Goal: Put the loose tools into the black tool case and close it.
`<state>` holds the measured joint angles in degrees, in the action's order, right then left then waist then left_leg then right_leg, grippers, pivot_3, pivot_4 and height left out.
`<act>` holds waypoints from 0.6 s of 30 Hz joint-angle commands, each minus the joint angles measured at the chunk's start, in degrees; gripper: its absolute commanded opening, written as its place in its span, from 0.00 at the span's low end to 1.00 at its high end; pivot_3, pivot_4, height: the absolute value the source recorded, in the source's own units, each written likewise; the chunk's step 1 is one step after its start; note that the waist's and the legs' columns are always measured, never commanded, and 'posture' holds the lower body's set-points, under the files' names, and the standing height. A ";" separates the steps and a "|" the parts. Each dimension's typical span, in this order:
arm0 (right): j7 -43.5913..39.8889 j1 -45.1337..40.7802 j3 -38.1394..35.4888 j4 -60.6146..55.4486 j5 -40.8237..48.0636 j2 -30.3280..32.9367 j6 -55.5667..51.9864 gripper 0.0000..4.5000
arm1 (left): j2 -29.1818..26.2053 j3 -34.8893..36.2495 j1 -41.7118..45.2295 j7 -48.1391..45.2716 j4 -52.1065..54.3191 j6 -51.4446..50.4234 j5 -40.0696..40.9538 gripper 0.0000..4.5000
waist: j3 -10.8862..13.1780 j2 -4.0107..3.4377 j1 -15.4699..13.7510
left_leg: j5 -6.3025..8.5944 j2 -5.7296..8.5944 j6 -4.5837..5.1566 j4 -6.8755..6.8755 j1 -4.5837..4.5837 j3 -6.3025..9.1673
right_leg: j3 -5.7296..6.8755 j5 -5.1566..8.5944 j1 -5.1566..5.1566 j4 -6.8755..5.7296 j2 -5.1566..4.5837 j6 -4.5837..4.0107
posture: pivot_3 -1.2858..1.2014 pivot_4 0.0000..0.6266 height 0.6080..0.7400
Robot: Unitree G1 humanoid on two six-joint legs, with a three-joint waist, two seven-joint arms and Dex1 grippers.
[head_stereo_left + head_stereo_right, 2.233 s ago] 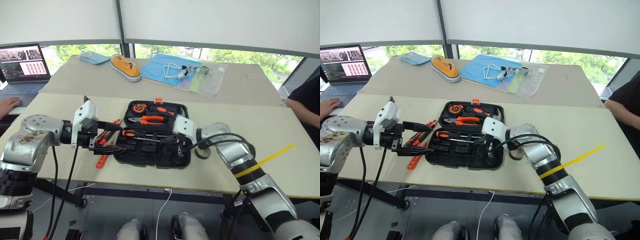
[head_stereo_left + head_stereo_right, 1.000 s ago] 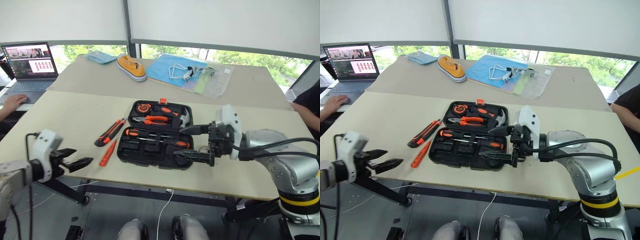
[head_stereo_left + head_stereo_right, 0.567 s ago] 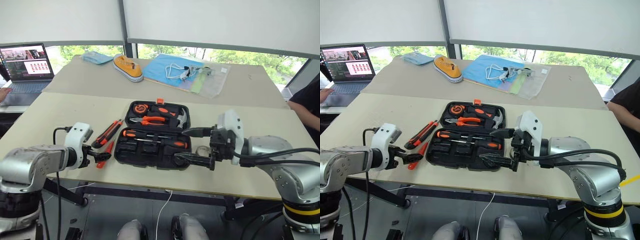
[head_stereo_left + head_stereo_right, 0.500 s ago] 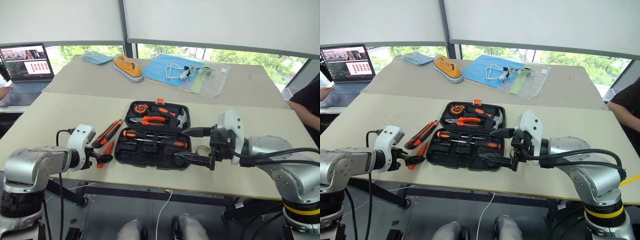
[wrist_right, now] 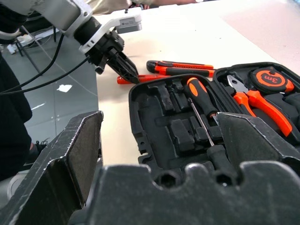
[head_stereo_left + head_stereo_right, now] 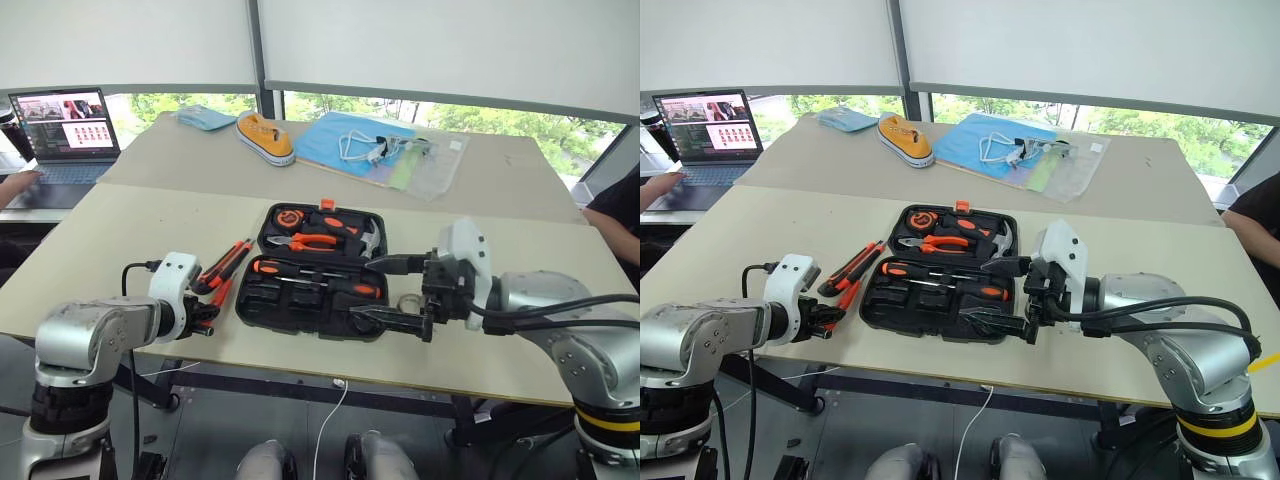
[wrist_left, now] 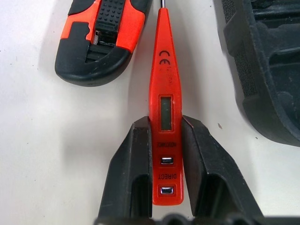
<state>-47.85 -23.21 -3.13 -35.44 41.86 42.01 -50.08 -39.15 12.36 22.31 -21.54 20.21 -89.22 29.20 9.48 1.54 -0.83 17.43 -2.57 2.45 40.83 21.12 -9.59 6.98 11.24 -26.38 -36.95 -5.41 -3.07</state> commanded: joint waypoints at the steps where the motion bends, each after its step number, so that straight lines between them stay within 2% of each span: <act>1: -1.04 0.92 -2.72 -1.95 2.97 1.82 0.10 1.00 | -7.08 3.02 -1.50 -4.66 0.10 -1.22 1.79 0.09 | 0.01 0.02 0.33 | -0.01 -0.01 0.02 0.00 0.00 0.01 | 0.00 0.00 -0.02 0.00 0.02 0.00 | 0.52 0.24 0.84; 7: -2.87 3.37 -1.87 -2.13 3.33 4.19 1.64 1.00 | -21.51 2.92 -3.05 -23.03 -0.82 14.09 6.27 0.09 | 0.08 0.12 0.26 | 0.01 -0.10 -0.08 -0.08 0.10 0.01 | 0.05 0.09 -0.23 -0.04 0.09 -0.14 | 0.52 0.24 0.84; 10: -3.24 3.20 -1.32 -1.75 2.56 4.38 2.53 1.00 | -26.58 -0.27 -2.27 -31.34 -4.16 25.11 4.21 0.09 | 0.08 0.10 -0.05 | 0.16 -0.06 -0.32 -0.09 0.16 0.00 | 0.05 0.12 -0.28 0.03 -0.03 -0.18 | 0.52 0.24 0.84; 12: -3.32 3.02 -1.16 -1.49 2.36 4.29 3.07 1.00 | -29.14 -4.34 0.56 -40.55 -7.52 35.31 2.27 0.09 | 0.09 0.09 -0.09 | 0.16 -0.06 -0.32 -0.09 0.20 -0.01 | 0.07 0.12 -0.29 0.07 -0.01 -0.18 | 0.52 0.24 0.84; 16: -2.99 2.79 -0.86 -1.14 2.31 3.97 3.68 1.00 | -28.42 -14.86 9.16 -55.18 -15.04 51.15 -3.18 0.09 | 0.09 0.09 -0.35 | 0.16 -0.03 -0.32 -0.09 0.35 -0.02 | 0.14 0.13 -0.39 0.08 0.03 -0.19 | 0.52 0.24 0.84; 18: -2.71 3.07 -0.62 -1.44 2.22 3.85 3.96 1.00 | -24.26 -22.80 16.27 -61.34 -22.89 62.49 -10.30 0.09 | 0.07 0.08 -0.45 | 0.15 -0.01 -0.29 -0.08 0.46 -0.04 | 0.14 0.12 -0.46 0.10 0.10 -0.18 | 0.52 0.24 0.84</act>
<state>-50.66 -19.49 -3.04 -35.48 43.95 45.71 -47.82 -65.35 -5.39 34.94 -77.49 2.49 -35.81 24.37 9.56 1.61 -1.28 17.53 -2.52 2.25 40.76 21.61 -9.65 7.15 11.36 -26.86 -36.89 -5.13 -3.25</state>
